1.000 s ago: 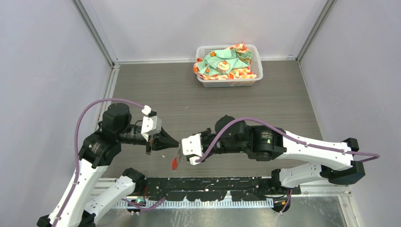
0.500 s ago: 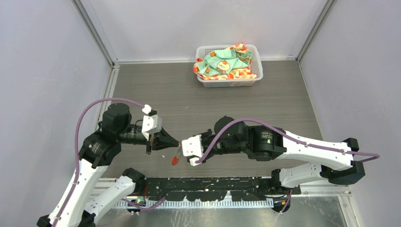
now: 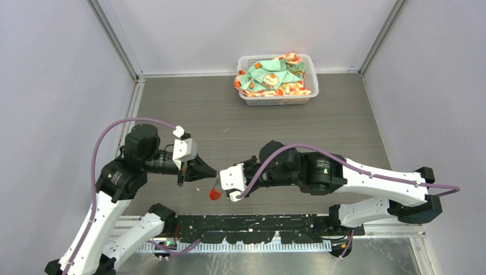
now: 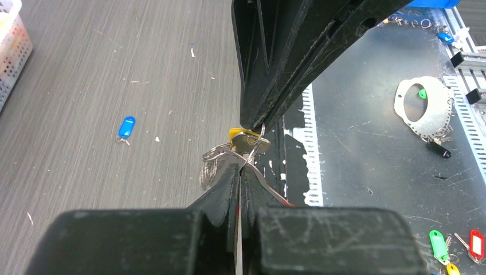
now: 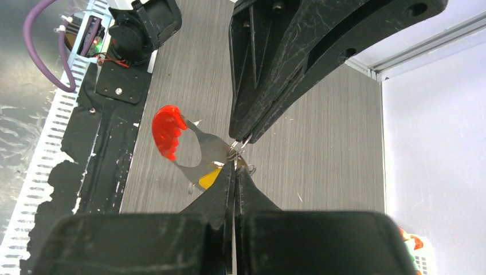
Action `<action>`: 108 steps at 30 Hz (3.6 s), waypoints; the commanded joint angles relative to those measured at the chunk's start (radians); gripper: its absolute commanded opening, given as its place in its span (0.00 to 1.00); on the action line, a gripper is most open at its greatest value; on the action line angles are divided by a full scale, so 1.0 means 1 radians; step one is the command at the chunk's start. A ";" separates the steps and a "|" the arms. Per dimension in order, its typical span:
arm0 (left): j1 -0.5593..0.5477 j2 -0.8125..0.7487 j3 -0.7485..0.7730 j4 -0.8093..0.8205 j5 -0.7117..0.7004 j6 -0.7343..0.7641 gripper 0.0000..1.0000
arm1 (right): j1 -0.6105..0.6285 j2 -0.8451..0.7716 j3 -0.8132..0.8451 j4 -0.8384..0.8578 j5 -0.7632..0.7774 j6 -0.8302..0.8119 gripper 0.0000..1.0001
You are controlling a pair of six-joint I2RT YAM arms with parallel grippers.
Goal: Put the keys on the keyring
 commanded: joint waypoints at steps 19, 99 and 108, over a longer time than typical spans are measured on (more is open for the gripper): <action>-0.006 -0.008 0.009 0.181 -0.051 -0.253 0.00 | 0.001 -0.043 -0.011 0.050 0.060 0.003 0.01; -0.005 -0.050 -0.031 0.313 -0.096 -0.337 0.00 | -0.157 0.002 0.093 0.102 -0.092 0.583 0.23; -0.006 -0.052 -0.027 0.315 -0.096 -0.342 0.00 | -0.170 0.020 0.098 0.090 -0.096 0.590 0.19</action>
